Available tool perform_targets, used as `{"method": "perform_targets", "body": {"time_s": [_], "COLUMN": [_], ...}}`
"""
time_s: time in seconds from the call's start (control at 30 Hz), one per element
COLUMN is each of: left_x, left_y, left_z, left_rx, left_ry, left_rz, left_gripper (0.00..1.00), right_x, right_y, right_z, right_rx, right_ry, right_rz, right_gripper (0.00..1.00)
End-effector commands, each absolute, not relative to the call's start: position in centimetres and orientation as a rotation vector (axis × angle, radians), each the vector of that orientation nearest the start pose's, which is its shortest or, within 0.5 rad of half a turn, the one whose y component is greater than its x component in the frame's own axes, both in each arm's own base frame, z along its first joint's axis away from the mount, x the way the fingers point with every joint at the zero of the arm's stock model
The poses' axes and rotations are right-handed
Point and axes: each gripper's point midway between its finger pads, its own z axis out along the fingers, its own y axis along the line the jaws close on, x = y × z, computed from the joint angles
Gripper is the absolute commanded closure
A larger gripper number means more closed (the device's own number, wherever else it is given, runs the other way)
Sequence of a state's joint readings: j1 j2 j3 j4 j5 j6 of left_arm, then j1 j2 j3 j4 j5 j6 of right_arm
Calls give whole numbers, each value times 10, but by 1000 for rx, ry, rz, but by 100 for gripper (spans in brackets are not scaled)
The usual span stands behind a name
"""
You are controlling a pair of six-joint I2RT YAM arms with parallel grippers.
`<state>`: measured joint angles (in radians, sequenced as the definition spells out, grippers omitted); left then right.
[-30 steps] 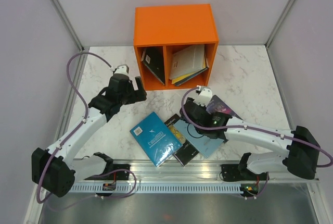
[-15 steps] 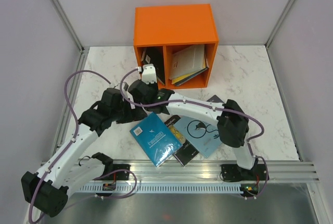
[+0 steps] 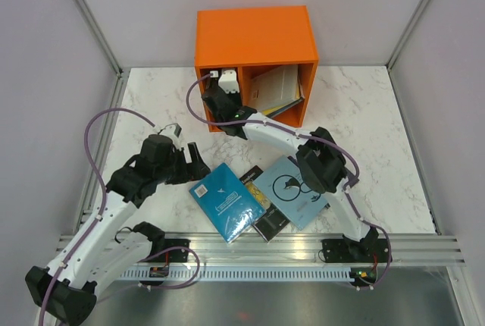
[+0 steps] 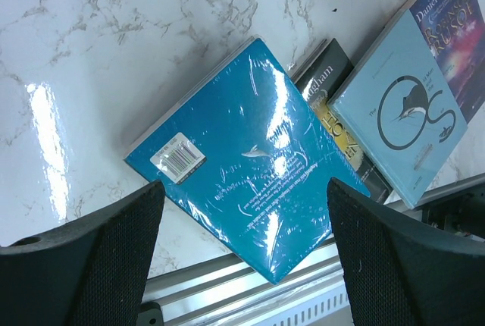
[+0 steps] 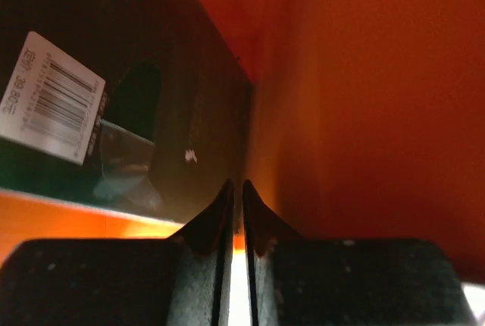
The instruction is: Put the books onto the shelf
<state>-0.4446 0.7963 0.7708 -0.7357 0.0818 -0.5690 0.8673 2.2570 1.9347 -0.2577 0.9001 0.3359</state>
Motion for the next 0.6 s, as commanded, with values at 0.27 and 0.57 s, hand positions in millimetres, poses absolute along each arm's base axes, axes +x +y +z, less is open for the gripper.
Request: {"method": "perform_targets", "body": {"time_s": [0.27,0.57], "left_x": [191,185], "left_y": [-136,-141], "left_z": [162,165], "left_rx": [-103,-64], "left_ry": [2391,2377], "left_rz": [-588,-593], "left_gripper": [10,9], "right_x": [506,508], "right_y": [328,206], "right_z": [162,143], "right_rx": [100,406], "right_ry": [1759,1784], "right_rz": [-372,-491], "right_gripper": [74,2]}}
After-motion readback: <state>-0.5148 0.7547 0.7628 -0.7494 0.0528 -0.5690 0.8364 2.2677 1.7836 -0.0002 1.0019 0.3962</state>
